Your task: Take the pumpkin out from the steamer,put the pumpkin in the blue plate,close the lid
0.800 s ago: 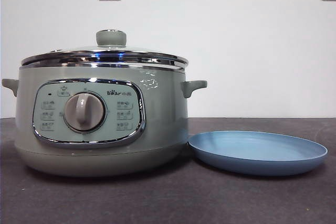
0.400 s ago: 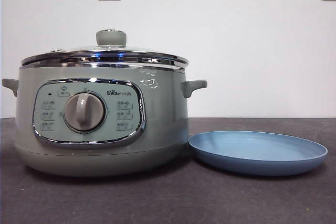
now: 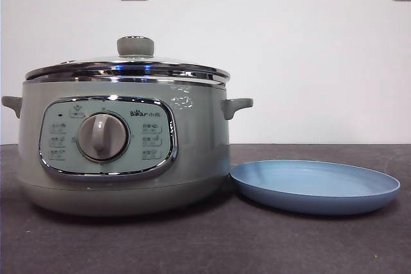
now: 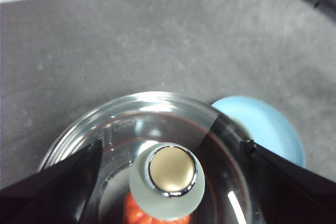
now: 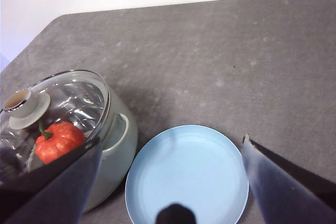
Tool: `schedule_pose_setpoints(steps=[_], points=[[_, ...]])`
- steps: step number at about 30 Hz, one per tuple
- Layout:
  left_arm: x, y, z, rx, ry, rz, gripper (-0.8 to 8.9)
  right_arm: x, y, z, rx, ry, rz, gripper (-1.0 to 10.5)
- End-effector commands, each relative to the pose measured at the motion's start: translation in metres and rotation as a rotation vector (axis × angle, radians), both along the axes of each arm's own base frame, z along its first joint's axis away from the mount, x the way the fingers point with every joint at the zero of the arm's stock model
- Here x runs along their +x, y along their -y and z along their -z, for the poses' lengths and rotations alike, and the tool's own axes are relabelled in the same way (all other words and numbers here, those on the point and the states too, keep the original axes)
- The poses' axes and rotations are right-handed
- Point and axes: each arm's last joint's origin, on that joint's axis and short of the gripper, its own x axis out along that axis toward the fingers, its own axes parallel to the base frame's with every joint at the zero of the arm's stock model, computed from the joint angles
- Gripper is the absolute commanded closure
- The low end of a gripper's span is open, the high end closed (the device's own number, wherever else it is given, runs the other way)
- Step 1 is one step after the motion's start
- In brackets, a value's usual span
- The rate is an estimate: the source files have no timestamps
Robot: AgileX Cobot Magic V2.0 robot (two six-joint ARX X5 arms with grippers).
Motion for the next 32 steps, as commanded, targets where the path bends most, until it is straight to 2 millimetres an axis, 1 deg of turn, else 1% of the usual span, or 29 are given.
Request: schedule_pose_setpoints(steps=[1,6,11,19,22,23,24,26,32], points=[[0.009,0.013,0.013,0.062,-0.025,0.024,3.74,0.000,0.000,-0.001,0.001,0.005,-0.003,5.0],[0.021,0.027,0.036,0.131,-0.106,0.031,3.74,-0.001,0.000,-0.001,0.000,-0.001,-0.002,5.0],[0.028,0.035,0.050,0.171,-0.149,0.045,3.74,-0.001,0.000,-0.001,0.000,-0.003,-0.002,5.0],[0.027,0.038,0.052,0.184,-0.151,0.063,3.86,-0.001,0.000,0.000,-0.001,-0.008,-0.002,5.0],[0.027,0.038,0.052,0.187,-0.149,0.066,5.71,-0.001,0.000,0.000,-0.001,-0.008,-0.002,5.0],[0.027,0.038,0.052,0.189,-0.147,0.069,6.60,-0.001,0.000,0.000,-0.001,-0.008,-0.002,5.0],[0.027,0.038,0.052,0.194,-0.143,0.073,7.24,-0.001,0.000,0.000,-0.001,-0.008,-0.002,5.0],[0.027,0.038,0.052,0.205,-0.133,0.084,8.32,-0.001,0.000,0.000,-0.001,-0.009,-0.002,5.0],[0.028,0.038,0.051,0.201,-0.121,0.083,8.22,-0.001,0.000,0.000,-0.001,-0.010,-0.002,5.0]])
